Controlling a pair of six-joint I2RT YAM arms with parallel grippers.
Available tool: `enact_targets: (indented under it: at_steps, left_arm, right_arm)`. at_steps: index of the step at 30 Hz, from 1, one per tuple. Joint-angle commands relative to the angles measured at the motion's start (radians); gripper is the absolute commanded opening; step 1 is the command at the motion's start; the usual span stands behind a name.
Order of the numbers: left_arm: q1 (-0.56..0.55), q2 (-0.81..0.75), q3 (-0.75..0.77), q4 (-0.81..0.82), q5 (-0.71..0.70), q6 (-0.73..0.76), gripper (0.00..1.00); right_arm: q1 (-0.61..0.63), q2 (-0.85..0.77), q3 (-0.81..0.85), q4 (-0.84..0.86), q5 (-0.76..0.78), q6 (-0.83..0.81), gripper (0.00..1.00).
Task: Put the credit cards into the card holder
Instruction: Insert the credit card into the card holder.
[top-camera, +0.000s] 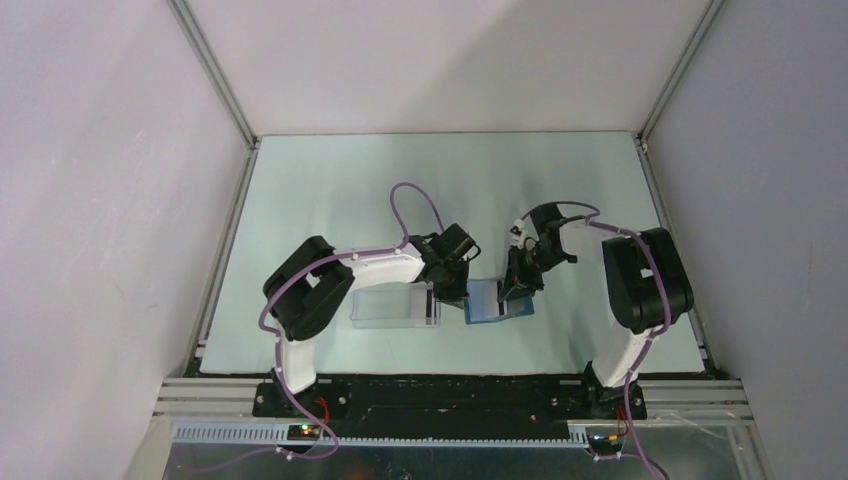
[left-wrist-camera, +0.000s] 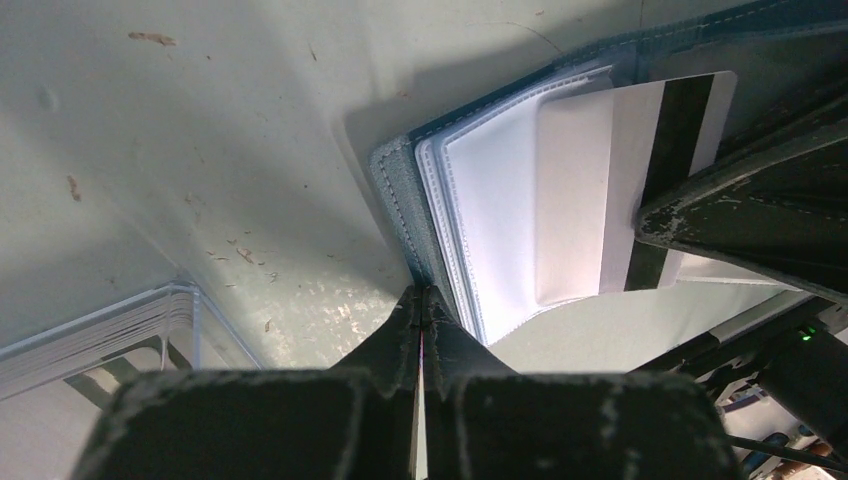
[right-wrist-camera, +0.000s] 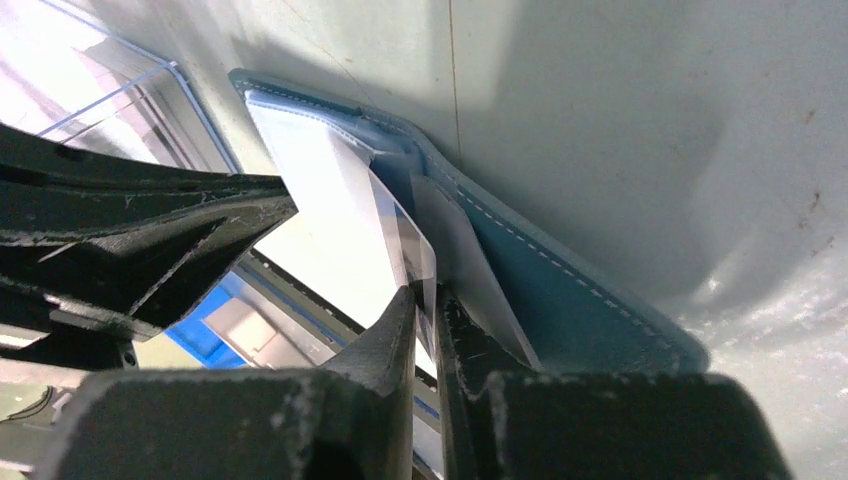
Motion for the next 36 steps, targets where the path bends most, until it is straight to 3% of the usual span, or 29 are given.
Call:
enact_targets:
  at_steps: [1, 11, 25, 29, 36]
  left_arm:
    - [0.000, 0.054, 0.009, 0.022, -0.031, 0.030, 0.00]
    - [-0.001, 0.056, 0.012, 0.017, -0.031, 0.033, 0.00]
    - [0.000, 0.055, 0.025, 0.008, -0.038, 0.044, 0.00]
    - [0.000, 0.052, 0.030, 0.005, -0.040, 0.047, 0.00]
    - [-0.001, 0.044, 0.032, 0.002, -0.040, 0.052, 0.00]
  right_arm:
    - [0.038, 0.042, 0.025, -0.048, 0.093, -0.024, 0.15]
    - [0.104, 0.046, 0.077, -0.056, 0.150, -0.002, 0.35]
    - [0.205, 0.055, 0.118, -0.037, 0.098, 0.007, 0.56]
    - [0.225, 0.047, 0.120, -0.020, 0.039, -0.006, 0.56]
    - [0.234, 0.024, 0.120, 0.014, -0.046, -0.015, 0.40]
